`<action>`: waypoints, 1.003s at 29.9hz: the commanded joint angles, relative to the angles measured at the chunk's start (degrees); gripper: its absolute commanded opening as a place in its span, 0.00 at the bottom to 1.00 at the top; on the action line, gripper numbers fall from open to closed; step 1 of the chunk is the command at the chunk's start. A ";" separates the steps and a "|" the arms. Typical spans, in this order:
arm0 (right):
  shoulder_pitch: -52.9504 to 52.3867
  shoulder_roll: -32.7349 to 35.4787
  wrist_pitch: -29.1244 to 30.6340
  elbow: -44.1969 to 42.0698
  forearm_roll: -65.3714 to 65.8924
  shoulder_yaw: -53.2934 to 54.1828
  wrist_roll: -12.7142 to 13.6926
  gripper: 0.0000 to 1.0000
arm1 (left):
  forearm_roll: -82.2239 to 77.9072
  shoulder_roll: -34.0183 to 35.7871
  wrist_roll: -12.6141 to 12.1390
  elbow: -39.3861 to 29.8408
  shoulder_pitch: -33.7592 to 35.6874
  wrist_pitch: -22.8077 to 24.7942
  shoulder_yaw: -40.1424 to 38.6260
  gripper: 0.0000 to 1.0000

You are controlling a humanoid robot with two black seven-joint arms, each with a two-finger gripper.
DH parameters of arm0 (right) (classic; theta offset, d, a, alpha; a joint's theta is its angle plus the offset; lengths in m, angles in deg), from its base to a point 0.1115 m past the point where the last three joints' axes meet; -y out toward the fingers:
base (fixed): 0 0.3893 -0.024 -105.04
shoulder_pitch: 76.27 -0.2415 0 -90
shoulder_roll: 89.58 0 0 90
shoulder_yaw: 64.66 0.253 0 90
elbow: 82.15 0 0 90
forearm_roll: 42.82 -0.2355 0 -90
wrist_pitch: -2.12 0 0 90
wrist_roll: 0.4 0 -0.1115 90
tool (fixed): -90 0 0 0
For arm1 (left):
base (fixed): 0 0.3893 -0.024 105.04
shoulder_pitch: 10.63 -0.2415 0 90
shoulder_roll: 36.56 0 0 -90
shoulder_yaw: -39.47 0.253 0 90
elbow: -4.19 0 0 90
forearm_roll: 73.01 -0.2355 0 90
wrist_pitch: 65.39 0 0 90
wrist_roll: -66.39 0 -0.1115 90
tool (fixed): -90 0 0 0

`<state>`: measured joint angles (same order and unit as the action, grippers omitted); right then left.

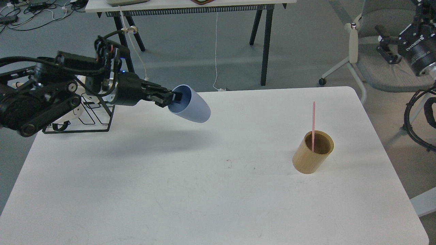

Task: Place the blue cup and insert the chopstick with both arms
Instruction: 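Carry the blue cup toward the table center and set it down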

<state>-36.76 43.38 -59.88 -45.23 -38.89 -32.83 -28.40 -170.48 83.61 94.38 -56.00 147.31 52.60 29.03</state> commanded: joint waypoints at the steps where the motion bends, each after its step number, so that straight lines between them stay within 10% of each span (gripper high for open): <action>1: 2.05 3.79 0.00 -0.10 -3.75 0.07 0.00 0.99 | -3.33 -10.45 0.01 4.63 2.97 0.00 6.03 0.00; 12: 7.33 6.52 0.00 -1.15 -6.13 0.16 0.00 0.99 | -15.63 -27.26 0.01 18.96 2.98 0.00 12.29 0.00; 30: 7.42 5.82 0.00 -0.89 -6.13 0.07 0.00 0.99 | -18.55 -28.06 0.01 20.37 1.66 0.00 16.25 0.10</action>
<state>-29.41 49.20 -59.88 -46.11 -45.02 -32.62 -28.40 -189.33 55.42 94.39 -35.62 149.01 52.61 45.52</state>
